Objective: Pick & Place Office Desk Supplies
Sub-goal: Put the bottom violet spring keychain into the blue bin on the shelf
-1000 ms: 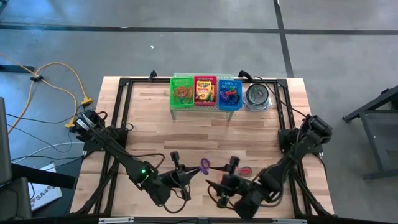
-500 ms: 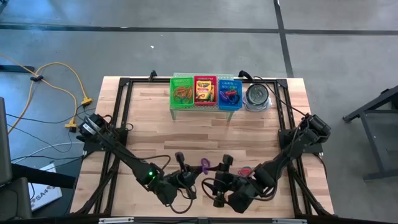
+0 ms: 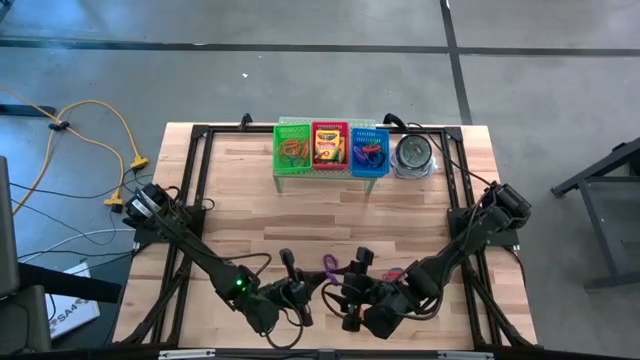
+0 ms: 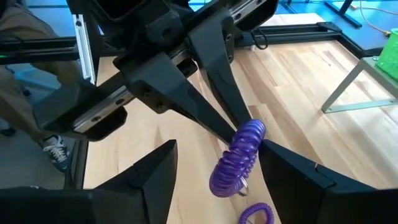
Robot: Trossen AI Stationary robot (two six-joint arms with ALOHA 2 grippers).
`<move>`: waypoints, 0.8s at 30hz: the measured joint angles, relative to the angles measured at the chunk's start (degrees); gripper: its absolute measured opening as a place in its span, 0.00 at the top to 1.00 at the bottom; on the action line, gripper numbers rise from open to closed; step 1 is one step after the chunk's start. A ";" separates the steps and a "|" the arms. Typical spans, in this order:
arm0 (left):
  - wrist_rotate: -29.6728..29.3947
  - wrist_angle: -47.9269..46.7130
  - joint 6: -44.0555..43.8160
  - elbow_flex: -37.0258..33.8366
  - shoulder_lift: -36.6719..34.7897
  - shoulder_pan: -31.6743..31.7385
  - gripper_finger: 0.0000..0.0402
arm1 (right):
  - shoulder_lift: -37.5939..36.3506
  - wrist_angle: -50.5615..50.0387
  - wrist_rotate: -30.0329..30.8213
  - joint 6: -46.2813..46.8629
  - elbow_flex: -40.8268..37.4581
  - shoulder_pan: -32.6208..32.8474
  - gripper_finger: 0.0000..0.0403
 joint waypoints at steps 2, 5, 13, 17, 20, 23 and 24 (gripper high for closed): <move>0.04 -0.02 0.24 0.00 0.00 -0.02 0.99 | 0.00 0.01 -0.33 -0.02 -0.01 -0.01 0.47; 0.05 0.00 0.44 0.00 0.00 -0.02 0.99 | 0.00 -0.07 -0.38 -0.29 0.00 -0.01 0.50; 0.25 -0.10 1.54 -0.02 0.00 -0.09 0.99 | 0.00 -3.16 -0.37 -0.44 -0.01 -0.01 0.84; 1.55 -0.09 2.56 -0.02 0.00 -0.19 0.97 | 0.00 -3.42 -1.10 -1.20 -0.01 0.01 0.96; 1.57 0.08 2.66 -0.02 0.00 -0.52 0.95 | 0.00 -3.26 -2.32 -1.06 0.00 0.01 0.95; 1.37 0.24 4.11 -0.03 -0.02 -0.21 0.93 | 0.00 -3.43 -2.32 -1.07 0.00 -0.01 0.95; 1.10 0.22 5.05 -0.02 -0.02 -0.22 0.93 | 0.00 -3.42 -2.31 -1.15 -0.01 -0.01 0.96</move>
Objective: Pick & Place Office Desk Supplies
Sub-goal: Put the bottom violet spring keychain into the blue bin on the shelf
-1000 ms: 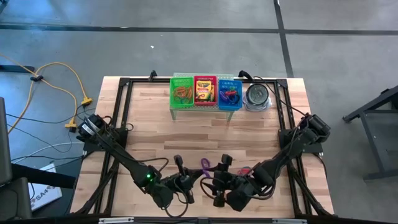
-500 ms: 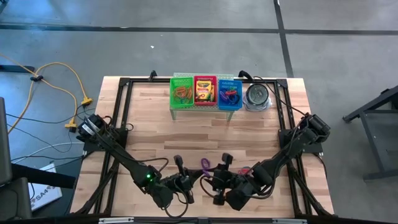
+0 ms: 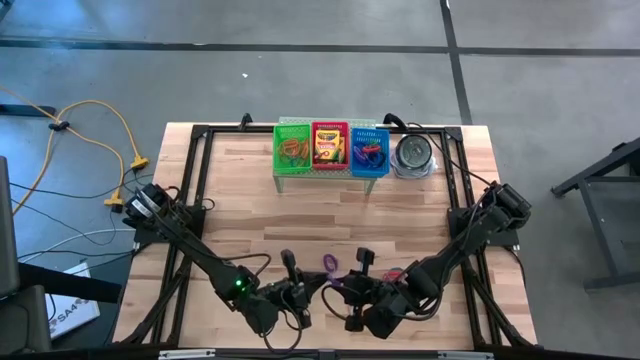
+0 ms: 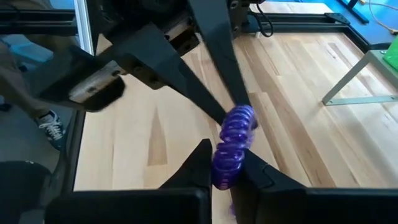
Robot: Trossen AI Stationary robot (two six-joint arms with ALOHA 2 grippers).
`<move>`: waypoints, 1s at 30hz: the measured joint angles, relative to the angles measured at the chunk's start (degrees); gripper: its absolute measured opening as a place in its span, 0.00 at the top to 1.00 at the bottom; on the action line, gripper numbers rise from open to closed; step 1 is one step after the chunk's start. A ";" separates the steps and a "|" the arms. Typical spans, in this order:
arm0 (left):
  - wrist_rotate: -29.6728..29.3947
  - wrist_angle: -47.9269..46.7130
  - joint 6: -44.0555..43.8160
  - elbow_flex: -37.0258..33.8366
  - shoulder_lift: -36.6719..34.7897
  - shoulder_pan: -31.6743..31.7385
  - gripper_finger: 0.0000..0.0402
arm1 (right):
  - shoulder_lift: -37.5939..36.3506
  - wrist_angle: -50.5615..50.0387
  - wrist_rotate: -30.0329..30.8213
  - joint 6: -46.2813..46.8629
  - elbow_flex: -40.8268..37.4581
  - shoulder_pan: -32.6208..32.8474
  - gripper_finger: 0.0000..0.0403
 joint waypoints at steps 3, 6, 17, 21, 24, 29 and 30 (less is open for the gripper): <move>-0.30 -0.19 1.76 0.00 0.00 0.00 0.92 | 0.00 0.10 0.05 -0.15 0.01 0.00 0.96; -0.95 -0.17 2.77 -0.01 0.00 0.00 0.92 | 0.00 0.09 0.04 -0.16 0.01 0.00 0.96; -0.93 -0.17 3.19 0.00 0.00 -0.07 0.92 | 0.00 0.04 0.13 -0.18 0.00 0.00 0.96; 4.28 -0.11 1.18 -0.01 -0.02 -0.02 0.92 | 0.00 -0.28 -0.27 -0.20 0.00 0.12 0.96; 4.58 -0.17 3.54 -0.01 -0.03 -0.05 0.92 | 0.00 -0.22 -0.41 -0.20 0.00 0.09 0.96; 4.41 1.12 2.55 -0.04 -0.04 -0.07 0.92 | 0.00 -0.28 -0.08 -0.22 0.02 0.09 0.96; 4.20 1.78 2.34 -0.07 -0.04 -0.07 0.92 | 0.00 -0.27 0.05 -0.22 0.00 0.09 0.96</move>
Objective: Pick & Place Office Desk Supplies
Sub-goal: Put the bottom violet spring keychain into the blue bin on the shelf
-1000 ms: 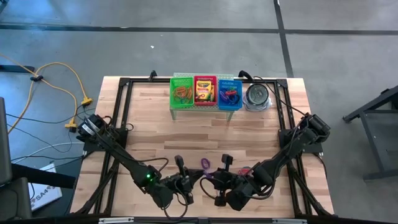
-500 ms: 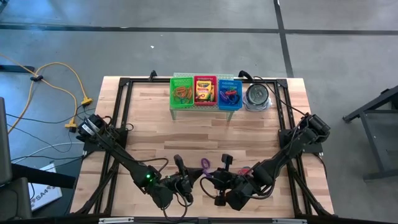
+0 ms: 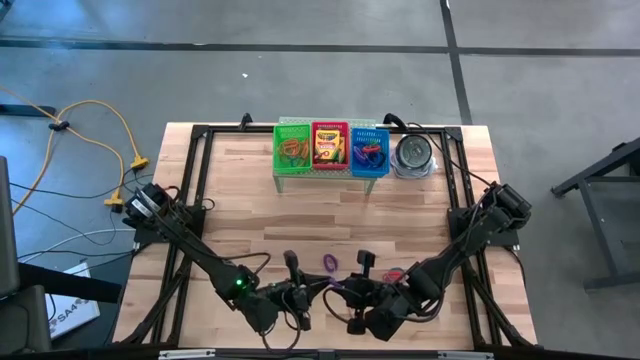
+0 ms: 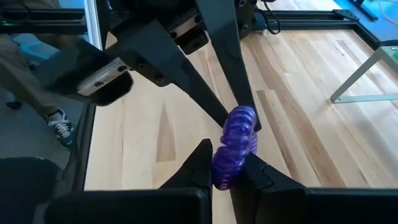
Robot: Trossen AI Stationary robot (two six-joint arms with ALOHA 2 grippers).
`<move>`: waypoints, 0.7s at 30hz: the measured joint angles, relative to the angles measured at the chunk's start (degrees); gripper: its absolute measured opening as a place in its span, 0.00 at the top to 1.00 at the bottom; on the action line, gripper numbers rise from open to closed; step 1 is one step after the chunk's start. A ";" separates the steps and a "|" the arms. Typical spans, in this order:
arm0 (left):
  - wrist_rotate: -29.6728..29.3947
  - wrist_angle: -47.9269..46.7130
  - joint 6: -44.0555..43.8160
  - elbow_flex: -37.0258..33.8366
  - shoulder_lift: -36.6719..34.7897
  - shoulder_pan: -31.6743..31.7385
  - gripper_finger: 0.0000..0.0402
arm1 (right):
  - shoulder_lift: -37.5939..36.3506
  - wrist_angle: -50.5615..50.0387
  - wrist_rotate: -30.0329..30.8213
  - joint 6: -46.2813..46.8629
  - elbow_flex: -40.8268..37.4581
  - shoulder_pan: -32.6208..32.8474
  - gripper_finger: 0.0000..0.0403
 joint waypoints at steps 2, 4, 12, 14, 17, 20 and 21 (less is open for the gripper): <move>-0.16 0.00 -3.68 0.02 0.00 0.02 0.92 | 0.00 -0.05 0.12 0.00 0.01 -0.03 0.96; -0.85 -1.59 -10.27 0.02 0.00 -0.20 0.92 | 0.01 -0.12 0.11 -0.01 0.01 -0.07 0.96; -1.05 -1.50 -8.68 0.02 0.00 -0.37 0.91 | 0.02 -0.61 0.44 0.00 0.00 -0.10 0.96; -0.88 -1.50 -8.31 0.02 0.00 -0.35 0.89 | 0.02 -0.59 0.42 0.00 0.00 -0.09 0.96; -1.54 -0.63 -10.05 0.02 0.00 -0.51 0.82 | 0.02 -0.56 0.22 0.00 0.00 -0.09 0.96; -6.03 0.91 -14.30 0.04 0.00 -0.55 0.74 | 0.02 -0.63 0.26 0.00 0.00 -0.12 0.96; -6.59 0.87 -14.65 0.04 0.00 -0.55 0.72 | 0.03 -0.68 0.27 0.00 0.01 -0.13 0.96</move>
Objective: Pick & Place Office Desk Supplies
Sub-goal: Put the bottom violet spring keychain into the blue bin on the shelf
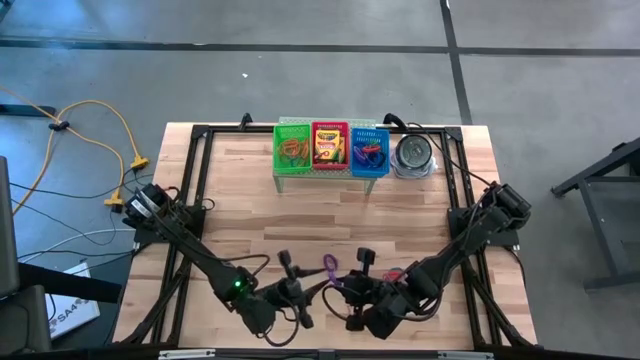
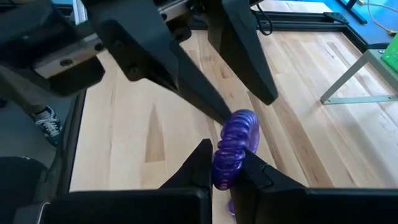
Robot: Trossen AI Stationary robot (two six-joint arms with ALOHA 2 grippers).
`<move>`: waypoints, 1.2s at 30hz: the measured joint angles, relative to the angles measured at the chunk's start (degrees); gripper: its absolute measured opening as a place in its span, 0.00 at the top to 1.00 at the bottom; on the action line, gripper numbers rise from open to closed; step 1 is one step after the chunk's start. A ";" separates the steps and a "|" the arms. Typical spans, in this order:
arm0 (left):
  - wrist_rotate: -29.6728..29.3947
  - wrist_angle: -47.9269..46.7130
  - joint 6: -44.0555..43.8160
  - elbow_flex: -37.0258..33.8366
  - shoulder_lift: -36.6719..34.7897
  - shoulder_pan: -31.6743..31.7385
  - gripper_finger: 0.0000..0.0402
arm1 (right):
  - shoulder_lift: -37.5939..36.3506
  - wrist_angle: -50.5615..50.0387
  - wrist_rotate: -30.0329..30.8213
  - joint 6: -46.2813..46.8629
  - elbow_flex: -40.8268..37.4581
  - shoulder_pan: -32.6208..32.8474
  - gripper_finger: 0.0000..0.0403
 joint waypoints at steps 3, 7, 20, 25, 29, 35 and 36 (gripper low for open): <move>0.56 0.06 1.20 0.00 0.02 0.02 0.69 | 0.49 -0.10 0.20 0.00 -0.01 0.00 0.96; 4.22 0.17 1.74 0.00 0.02 -0.25 0.68 | 0.63 -0.27 0.16 0.00 0.00 0.00 0.96; 2.35 0.24 3.61 0.00 0.02 -2.12 0.68 | 0.63 -3.91 0.90 3.19 -0.01 0.44 0.96; 0.58 0.21 7.33 0.00 0.02 -3.92 0.68 | 0.56 -7.71 3.44 6.13 -0.01 0.61 0.96; -4.26 0.15 6.00 0.00 0.02 -5.90 0.68 | -1.47 -16.13 5.87 12.16 -0.01 0.99 0.96; -4.90 -2.55 5.69 0.00 0.02 -8.14 0.68 | -8.76 -30.44 12.42 22.09 0.00 1.23 0.96; -4.23 -3.68 5.35 0.00 0.02 -8.17 0.68 | -10.09 -32.40 13.73 23.53 -0.01 0.99 0.96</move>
